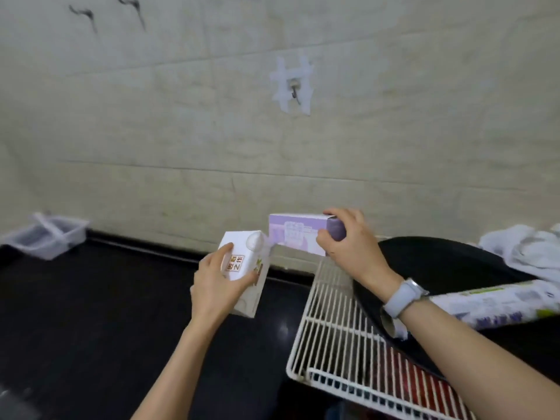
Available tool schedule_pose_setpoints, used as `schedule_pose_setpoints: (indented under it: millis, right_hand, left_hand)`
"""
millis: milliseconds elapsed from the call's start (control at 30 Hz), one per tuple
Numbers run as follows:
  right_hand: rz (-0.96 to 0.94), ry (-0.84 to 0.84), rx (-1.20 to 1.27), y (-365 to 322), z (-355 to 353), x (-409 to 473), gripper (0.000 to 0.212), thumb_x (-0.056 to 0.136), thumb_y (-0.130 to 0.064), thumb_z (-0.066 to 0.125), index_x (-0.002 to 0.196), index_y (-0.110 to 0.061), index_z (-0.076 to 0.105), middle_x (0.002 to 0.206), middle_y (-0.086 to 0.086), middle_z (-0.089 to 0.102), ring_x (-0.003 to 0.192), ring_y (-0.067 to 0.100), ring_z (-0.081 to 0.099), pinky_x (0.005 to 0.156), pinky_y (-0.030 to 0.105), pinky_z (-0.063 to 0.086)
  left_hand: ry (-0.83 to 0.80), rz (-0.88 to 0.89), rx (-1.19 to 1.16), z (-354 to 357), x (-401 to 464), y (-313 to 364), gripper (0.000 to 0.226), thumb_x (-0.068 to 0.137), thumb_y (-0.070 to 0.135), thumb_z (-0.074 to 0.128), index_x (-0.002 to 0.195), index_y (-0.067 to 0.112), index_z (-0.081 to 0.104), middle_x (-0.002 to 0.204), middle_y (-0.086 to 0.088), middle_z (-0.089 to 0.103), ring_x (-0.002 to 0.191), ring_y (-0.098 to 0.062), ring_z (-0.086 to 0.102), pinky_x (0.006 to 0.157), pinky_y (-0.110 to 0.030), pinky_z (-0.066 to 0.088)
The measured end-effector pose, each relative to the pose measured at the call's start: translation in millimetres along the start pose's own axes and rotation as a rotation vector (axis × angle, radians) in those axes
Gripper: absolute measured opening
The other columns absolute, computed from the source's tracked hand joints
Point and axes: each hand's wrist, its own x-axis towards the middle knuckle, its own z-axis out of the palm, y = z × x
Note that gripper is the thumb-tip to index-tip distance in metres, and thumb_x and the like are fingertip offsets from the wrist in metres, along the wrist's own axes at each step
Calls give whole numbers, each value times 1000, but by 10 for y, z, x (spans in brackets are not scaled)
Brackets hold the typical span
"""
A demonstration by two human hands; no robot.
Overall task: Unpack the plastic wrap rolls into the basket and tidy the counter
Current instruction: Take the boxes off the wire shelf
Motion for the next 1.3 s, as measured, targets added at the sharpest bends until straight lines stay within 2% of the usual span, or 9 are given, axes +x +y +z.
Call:
schedule_pose_setpoints:
  millis: [133, 267, 400, 567, 667, 800, 867, 1133, 1300]
  right_hand:
    - [-51, -214, 24, -392, 896, -90, 38, 74, -26, 61, 112, -23, 56, 115, 4, 47, 103, 18, 52, 87, 19, 33]
    - [-85, -393, 68, -750, 1812, -347, 38, 74, -30, 59, 111, -25, 55, 106, -5, 42, 100, 16, 52, 85, 21, 34]
    - [-19, -513, 127, -978, 2764, -742, 38, 74, -33, 58, 111, -28, 54, 113, -2, 44, 98, 17, 49, 86, 27, 37]
    - [103, -567, 202, -1271, 3942, -1250, 36, 77, -31, 58, 112, -27, 54, 111, -4, 43, 90, 9, 47, 76, 19, 36]
    - [156, -557, 236, -1425, 4479, -1507, 35, 78, -27, 60, 112, -26, 54, 109, -6, 43, 82, 1, 47, 68, 9, 33]
    - [257, -520, 220, -1472, 4932, -1625, 37, 78, -25, 62, 114, -24, 54, 112, -5, 42, 90, 6, 47, 82, 21, 35]
    - [284, -493, 196, -1428, 5096, -1564, 38, 77, -24, 62, 114, -23, 54, 113, -5, 42, 93, 8, 46, 82, 19, 34]
    - [369, -315, 139, -1040, 5686, -924, 37, 78, -23, 64, 113, -21, 53, 117, -4, 42, 98, 8, 46, 86, 23, 35]
    - [392, -168, 58, -684, 6110, -211, 41, 81, -21, 64, 119, -20, 49, 133, 1, 35, 107, 7, 41, 92, 23, 31]
  left_hand:
    - [120, -181, 80, -660, -219, -685, 77, 57, 51, 66, 130, 35, 45, 136, 3, 47, 116, -22, 50, 97, -50, 43]
    - [207, -352, 114, -1254, -481, -1357, 78, 55, 52, 63, 129, 38, 44, 136, 5, 47, 115, -23, 51, 97, -50, 41]
    - [262, -461, 145, -1851, -689, -2049, 79, 53, 54, 60, 129, 40, 42, 135, 3, 45, 114, -23, 50, 95, -47, 43]
    - [275, -550, 154, -2624, -745, -2937, 80, 53, 54, 61, 129, 37, 44, 134, 2, 46, 114, -20, 50, 94, -41, 43]
    - [254, -583, 179, -3013, -710, -3401, 76, 58, 49, 65, 129, 36, 44, 135, 3, 45, 115, -20, 49, 96, -41, 43]
    - [219, -619, 201, -3301, -488, -3892, 72, 63, 43, 69, 130, 35, 44, 136, 1, 44, 117, -23, 48, 98, -41, 41]
    - [179, -621, 212, -3313, -284, -4075, 72, 64, 43, 69, 130, 35, 43, 136, 1, 44, 117, -24, 47, 99, -42, 41]
    - [-29, -598, 227, -2808, 869, -4525, 74, 65, 48, 66, 133, 36, 39, 139, -1, 40, 122, -27, 44, 101, -44, 38]
    - [-164, -520, 310, -2262, 2028, -4688, 76, 68, 52, 63, 136, 36, 32, 143, -1, 34, 125, -30, 37, 102, -46, 29]
